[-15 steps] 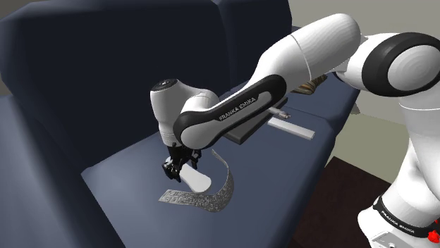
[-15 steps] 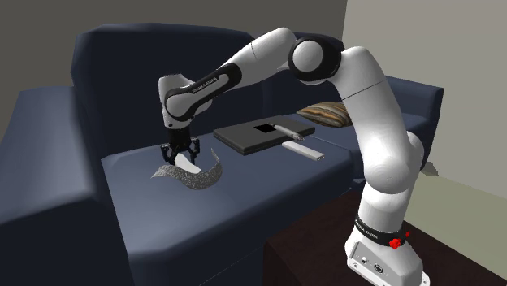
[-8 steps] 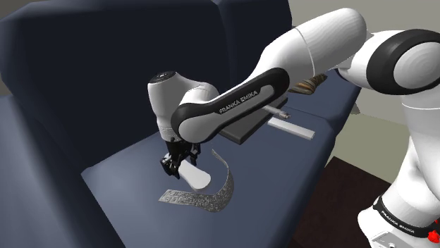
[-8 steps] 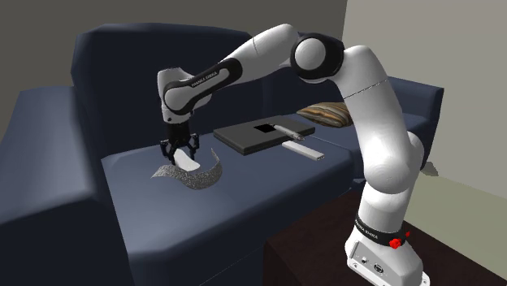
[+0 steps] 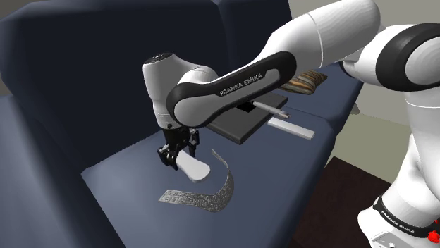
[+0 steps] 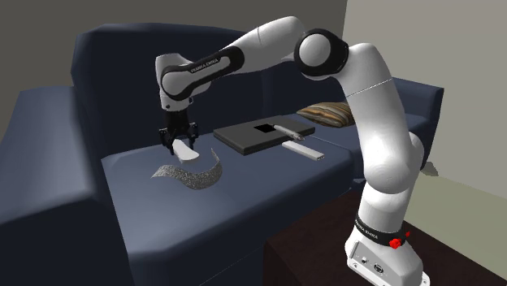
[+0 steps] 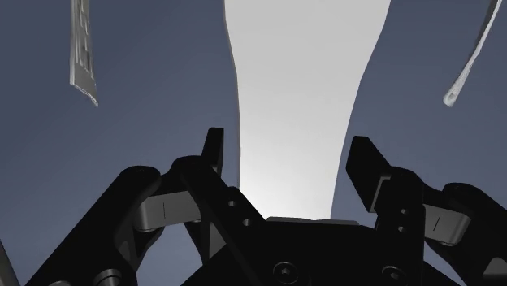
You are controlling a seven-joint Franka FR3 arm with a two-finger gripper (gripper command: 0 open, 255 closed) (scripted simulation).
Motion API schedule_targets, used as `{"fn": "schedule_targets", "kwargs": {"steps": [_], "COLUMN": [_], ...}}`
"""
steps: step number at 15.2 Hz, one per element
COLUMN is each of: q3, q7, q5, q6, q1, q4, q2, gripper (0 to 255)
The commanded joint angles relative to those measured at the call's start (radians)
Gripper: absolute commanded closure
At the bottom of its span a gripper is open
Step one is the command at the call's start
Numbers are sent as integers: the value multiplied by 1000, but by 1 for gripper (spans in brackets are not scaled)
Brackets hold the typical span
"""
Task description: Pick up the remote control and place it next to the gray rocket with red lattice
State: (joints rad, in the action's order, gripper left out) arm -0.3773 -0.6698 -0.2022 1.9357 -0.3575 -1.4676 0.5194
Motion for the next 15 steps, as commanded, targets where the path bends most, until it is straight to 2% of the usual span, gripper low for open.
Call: {"fn": "schedule_targets", "kwargs": {"steps": [1,13,15], "q3": [-2,-9,-2], "q7": [2,14,54], "q5": [3,15,26], "q6": [-23,-171,-158], "q1": [-1,-10,28], "q4": [19,149,111], "q2": [-5,-26,-52], "gripper": [255,255,255]}}
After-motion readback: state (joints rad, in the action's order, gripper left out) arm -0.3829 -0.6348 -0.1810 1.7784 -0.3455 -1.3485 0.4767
